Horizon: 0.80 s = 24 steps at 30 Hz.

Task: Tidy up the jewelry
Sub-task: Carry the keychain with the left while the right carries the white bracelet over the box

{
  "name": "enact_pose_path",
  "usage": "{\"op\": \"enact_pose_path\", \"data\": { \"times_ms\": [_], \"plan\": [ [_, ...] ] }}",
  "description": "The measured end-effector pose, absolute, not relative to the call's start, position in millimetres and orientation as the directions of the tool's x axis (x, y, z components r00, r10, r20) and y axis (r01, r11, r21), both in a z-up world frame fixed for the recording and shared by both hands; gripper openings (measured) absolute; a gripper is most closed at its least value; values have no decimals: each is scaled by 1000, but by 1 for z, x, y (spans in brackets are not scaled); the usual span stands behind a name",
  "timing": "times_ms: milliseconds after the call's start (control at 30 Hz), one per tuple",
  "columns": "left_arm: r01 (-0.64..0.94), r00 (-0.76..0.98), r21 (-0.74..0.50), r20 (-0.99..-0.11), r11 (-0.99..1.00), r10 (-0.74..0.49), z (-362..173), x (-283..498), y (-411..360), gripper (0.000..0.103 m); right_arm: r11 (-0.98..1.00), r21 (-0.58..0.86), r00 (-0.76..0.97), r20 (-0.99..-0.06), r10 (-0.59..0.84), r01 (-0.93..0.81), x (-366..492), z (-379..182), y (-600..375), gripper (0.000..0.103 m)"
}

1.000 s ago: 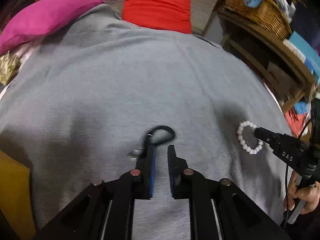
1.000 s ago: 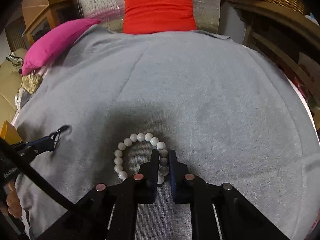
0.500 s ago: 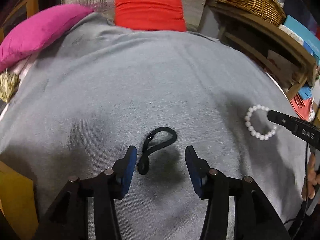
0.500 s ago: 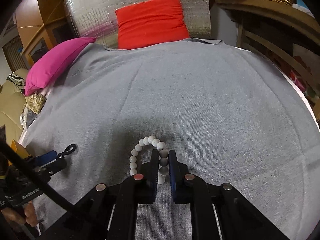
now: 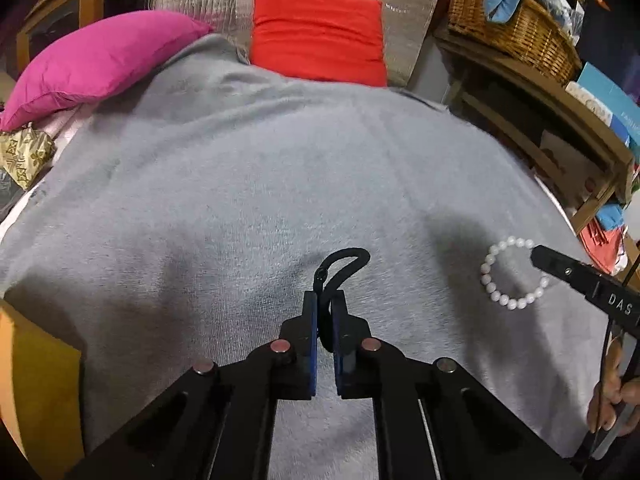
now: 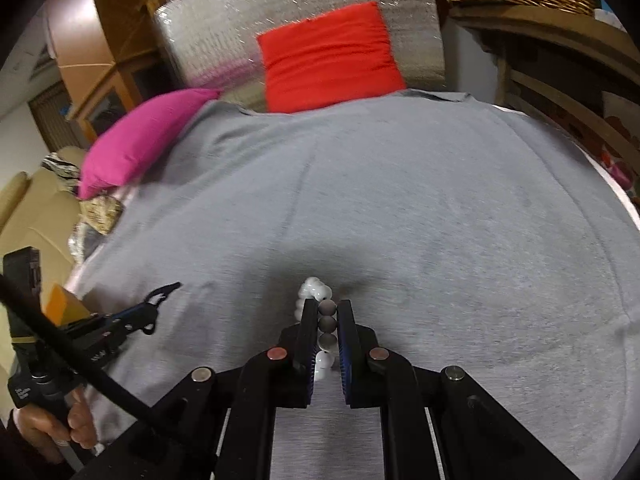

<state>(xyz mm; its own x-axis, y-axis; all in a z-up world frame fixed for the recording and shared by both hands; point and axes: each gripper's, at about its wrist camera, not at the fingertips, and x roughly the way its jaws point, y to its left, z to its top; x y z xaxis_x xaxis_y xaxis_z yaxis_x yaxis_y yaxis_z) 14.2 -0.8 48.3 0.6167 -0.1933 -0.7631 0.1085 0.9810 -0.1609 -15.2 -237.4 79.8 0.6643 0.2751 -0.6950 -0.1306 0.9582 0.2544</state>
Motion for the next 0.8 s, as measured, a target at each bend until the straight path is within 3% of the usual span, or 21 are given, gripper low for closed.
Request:
{"op": "enact_pose_path", "data": {
  "times_ms": [467, 600, 800],
  "plan": [
    [-8, 720, -182, -683, 983, -120, 99, -70, 20, 7, 908, 314, 694, -587, 416, -279, -61, 120, -201, 11],
    [-54, 757, -239, -643, 970, -116, 118, -116, 43, 7, 894, 296, 695, -562, 448, -337, -77, 129, -182, 11],
    [-138, 804, -215, -595, 967, -17, 152, -185, 98, 7, 848, 305, 638, -561, 527, -433, -96, 144, -125, 11]
  ]
}}
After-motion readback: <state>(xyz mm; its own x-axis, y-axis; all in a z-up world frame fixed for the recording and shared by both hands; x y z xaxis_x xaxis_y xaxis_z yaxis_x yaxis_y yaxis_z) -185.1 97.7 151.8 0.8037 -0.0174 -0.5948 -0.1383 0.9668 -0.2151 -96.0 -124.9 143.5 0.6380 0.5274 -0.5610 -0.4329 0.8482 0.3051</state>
